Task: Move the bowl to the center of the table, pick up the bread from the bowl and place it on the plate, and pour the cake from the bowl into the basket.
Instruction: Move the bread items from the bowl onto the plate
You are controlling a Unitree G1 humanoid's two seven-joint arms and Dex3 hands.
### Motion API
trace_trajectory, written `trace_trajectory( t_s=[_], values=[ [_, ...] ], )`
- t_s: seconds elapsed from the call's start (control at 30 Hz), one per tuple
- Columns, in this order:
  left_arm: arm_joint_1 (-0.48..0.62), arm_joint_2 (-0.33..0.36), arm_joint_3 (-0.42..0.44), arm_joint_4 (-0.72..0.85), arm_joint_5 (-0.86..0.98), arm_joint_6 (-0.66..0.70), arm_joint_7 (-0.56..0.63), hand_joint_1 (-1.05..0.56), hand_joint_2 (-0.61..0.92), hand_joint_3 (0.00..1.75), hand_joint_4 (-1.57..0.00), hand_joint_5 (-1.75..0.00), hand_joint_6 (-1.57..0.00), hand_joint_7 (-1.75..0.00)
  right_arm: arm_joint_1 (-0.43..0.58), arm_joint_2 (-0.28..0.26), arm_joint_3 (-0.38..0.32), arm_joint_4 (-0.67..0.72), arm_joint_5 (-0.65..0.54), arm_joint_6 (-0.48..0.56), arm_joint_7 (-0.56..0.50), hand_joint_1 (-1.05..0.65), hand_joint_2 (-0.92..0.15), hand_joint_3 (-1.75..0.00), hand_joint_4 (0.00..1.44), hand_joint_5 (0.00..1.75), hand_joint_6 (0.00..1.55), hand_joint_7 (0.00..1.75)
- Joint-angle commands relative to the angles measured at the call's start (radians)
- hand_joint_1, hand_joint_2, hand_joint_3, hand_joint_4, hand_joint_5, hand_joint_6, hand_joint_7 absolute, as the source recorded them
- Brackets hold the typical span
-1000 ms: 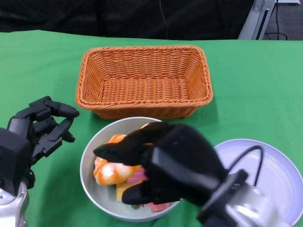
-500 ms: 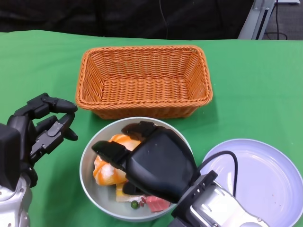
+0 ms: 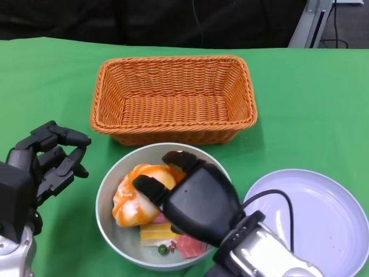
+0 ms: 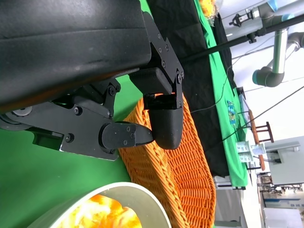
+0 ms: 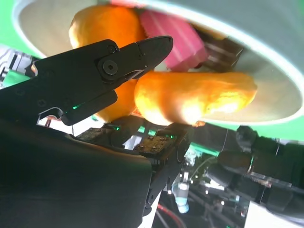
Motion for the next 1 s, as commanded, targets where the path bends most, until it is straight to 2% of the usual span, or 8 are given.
trace_trajectory(
  t_s=[0.03,0.2,0.37,0.47,0.57,0.6,0.73,1.0],
  values=[
    [-0.008,0.014,0.006,-0.006,0.01,0.011,0.03,-0.19,0.92,0.34,-0.84,-1.52,-0.75,-1.16,-0.015,0.007,0.014,0.041,0.027,0.005,-0.001,-0.49,-0.86,-0.01,0.57,0.01,0.5,0.01],
    [-0.007,0.006,0.006,-0.017,-0.01,0.019,0.014,-0.21,0.92,0.31,-0.78,-1.71,-0.74,-1.17,-0.033,0.028,0.03,0.09,0.041,0.018,-0.025,-0.46,-0.87,-0.01,0.68,0.05,0.52,0.01],
    [-0.013,0.001,0.005,-0.017,-0.027,0.021,0.006,-0.21,0.89,0.28,-0.81,-1.75,-0.75,-1.17,-0.046,0.053,0.028,0.133,0.095,0.013,-0.086,-0.53,-0.92,-0.04,0.73,0.08,0.54,0.01],
    [-0.015,0.006,-0.001,-0.004,-0.014,0.0,0.01,-0.19,0.91,0.28,-0.8,-1.75,-0.75,-1.16,-0.064,0.054,0.028,0.161,0.123,-0.001,-0.118,-0.47,-0.92,-0.03,0.81,0.13,0.57,0.02],
    [-0.014,0.017,-0.013,0.014,0.043,-0.028,0.057,-0.22,0.92,0.29,-0.74,-1.6,-0.74,-1.16,-0.095,0.049,0.024,0.203,0.164,-0.04,-0.163,-0.42,-0.9,-0.01,0.97,0.23,0.8,0.1],
    [-0.015,0.013,-0.011,0.015,0.051,-0.02,0.078,-0.23,0.92,0.29,-0.75,-1.53,-0.75,-1.16,-0.105,0.048,0.023,0.218,0.176,-0.05,-0.178,-0.42,-0.9,-0.01,1.02,0.27,0.87,0.11],
    [-0.018,0.001,-0.006,-0.002,0.06,0.031,0.128,-0.17,0.92,0.35,-0.83,-1.41,-0.78,-1.17,-0.129,0.035,0.018,0.255,0.219,-0.083,-0.208,-0.42,-0.89,0.0,0.93,0.88,1.08,0.04],
    [-0.01,0.006,-0.026,-0.018,0.099,0.035,0.163,-0.13,0.92,0.39,-0.81,-1.43,-0.77,-1.15,-0.153,-0.003,-0.013,0.332,0.299,-0.206,-0.366,-0.41,-0.88,0.0,0.89,1.09,1.15,0.02]
  ],
)
